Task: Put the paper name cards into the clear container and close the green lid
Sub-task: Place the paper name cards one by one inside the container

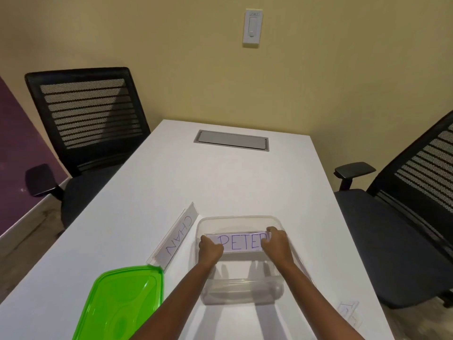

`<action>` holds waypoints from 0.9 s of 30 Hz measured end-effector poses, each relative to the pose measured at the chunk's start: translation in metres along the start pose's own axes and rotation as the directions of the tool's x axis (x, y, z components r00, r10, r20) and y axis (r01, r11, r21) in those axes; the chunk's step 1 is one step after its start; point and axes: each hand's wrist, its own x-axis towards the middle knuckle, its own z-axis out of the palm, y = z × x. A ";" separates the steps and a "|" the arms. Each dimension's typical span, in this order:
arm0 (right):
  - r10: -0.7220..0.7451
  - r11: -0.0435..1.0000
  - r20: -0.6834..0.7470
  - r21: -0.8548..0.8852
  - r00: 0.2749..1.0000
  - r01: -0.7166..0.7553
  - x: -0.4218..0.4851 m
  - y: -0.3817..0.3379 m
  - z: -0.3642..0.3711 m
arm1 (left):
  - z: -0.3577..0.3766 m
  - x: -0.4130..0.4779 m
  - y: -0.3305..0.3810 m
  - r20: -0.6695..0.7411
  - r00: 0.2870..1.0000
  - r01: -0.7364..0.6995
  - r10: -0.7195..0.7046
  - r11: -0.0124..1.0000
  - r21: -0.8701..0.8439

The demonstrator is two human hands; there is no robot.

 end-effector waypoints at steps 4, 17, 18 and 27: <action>0.019 1.000 0.038 -0.005 0.999 -0.019 0.007 0.002 0.008 | 0.006 0.005 -0.002 -0.001 0.999 0.037 -0.037 0.999 0.024; 0.059 0.997 0.029 0.054 0.998 -0.060 0.013 0.016 0.027 | 0.012 0.005 -0.007 0.001 0.997 0.074 -0.074 0.996 0.043; 0.062 0.996 0.026 0.061 0.998 -0.063 0.013 0.016 0.027 | 0.013 0.005 -0.007 0.003 0.997 0.080 -0.080 0.996 0.035; -0.031 0.996 -0.015 0.085 0.999 0.033 0.004 0.019 0.020 | 0.016 -0.013 0.006 0.013 1.000 -0.010 0.009 0.997 0.079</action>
